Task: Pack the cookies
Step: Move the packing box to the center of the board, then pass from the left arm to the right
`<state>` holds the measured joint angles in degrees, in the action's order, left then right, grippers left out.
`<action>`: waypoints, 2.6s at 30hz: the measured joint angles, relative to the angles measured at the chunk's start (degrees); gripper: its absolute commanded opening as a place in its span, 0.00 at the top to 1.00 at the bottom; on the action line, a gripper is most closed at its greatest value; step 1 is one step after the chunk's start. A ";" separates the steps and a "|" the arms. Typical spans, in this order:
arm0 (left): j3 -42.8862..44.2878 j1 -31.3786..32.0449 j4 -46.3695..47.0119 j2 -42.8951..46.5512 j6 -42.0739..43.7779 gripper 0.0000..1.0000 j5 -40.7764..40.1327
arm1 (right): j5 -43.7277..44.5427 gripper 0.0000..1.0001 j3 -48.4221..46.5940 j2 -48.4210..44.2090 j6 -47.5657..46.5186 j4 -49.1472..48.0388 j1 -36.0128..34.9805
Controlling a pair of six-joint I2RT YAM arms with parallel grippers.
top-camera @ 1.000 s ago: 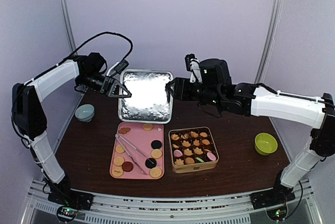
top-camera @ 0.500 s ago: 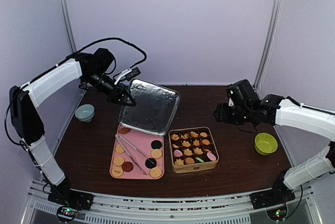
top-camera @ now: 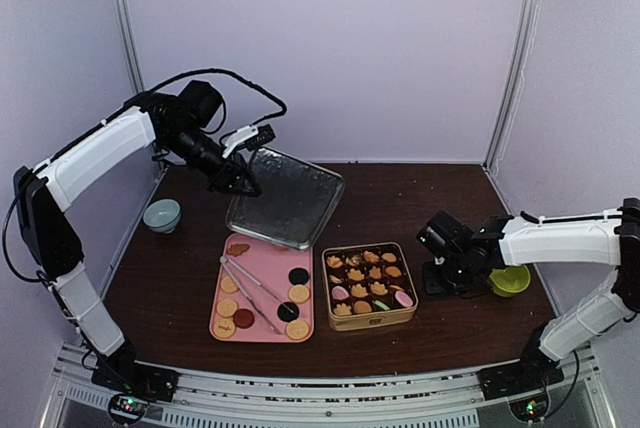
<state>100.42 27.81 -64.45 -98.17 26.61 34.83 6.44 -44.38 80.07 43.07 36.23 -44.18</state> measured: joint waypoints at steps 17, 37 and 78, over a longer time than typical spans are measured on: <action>4.74 2.89 -3.61 6.14 11.26 1.00 -11.65 | -8.94 0.46 -0.94 3.63 4.81 -9.81 -6.78; -55.08 17.46 58.75 39.91 58.10 1.00 -24.59 | -30.38 0.28 4.50 -19.85 17.18 -33.79 5.55; -54.97 18.69 56.52 40.59 63.56 0.02 -27.39 | -36.76 0.88 8.44 -1.95 37.62 -80.87 -1.22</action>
<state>45.45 46.50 -7.92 -57.58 90.17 7.44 -30.33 -35.94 78.13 80.68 -44.64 -45.41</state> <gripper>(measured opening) 0.977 0.139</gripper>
